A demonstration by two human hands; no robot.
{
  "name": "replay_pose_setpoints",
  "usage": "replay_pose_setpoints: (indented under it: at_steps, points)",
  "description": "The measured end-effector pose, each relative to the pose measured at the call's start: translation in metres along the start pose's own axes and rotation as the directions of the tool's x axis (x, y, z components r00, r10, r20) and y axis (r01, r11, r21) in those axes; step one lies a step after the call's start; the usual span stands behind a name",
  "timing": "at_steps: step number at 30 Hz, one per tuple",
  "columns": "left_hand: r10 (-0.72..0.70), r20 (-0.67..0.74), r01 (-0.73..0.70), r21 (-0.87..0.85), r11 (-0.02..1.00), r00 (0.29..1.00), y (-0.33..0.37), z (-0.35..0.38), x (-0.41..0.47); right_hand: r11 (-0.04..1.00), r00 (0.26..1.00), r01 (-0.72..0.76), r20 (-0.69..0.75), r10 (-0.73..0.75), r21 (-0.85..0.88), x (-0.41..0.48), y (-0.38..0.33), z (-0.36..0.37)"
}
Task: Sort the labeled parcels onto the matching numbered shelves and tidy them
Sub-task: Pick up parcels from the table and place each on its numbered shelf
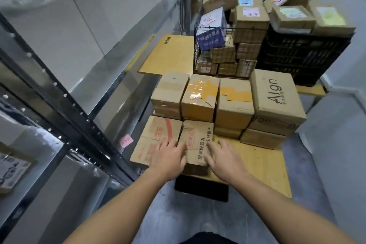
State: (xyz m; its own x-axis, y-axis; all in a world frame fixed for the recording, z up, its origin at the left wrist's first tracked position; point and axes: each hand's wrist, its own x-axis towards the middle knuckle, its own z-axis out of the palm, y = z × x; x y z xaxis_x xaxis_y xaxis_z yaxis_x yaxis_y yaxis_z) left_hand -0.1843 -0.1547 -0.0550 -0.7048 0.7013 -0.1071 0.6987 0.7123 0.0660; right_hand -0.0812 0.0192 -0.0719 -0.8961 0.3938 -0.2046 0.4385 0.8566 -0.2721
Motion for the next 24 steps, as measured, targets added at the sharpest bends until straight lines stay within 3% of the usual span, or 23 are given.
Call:
replay_pose_setpoints:
  at_steps: [7,13,20,24]
  points:
    - [-0.205,0.096,0.215,-0.107,0.971,0.974,0.018,0.02,0.01,0.961,0.994,0.009,0.106,-0.04,0.277,0.023,0.015,0.017]
    - [-0.268,0.066,0.276,-0.205,0.939,0.961,0.036,0.023,0.003,0.835,0.995,-0.006,0.086,-0.05,0.55,0.023,0.024,0.023]
    - [-0.262,-0.13,0.163,-0.505,0.848,0.956,0.053,0.033,-0.015,0.706,0.999,-0.035,0.004,0.045,0.707,0.006,0.037,0.021]
    - [-0.234,-0.248,0.056,-0.565,0.824,0.94,0.064,0.025,-0.036,0.611,0.993,-0.043,-0.03,0.11,0.79,-0.017,0.038,0.02]
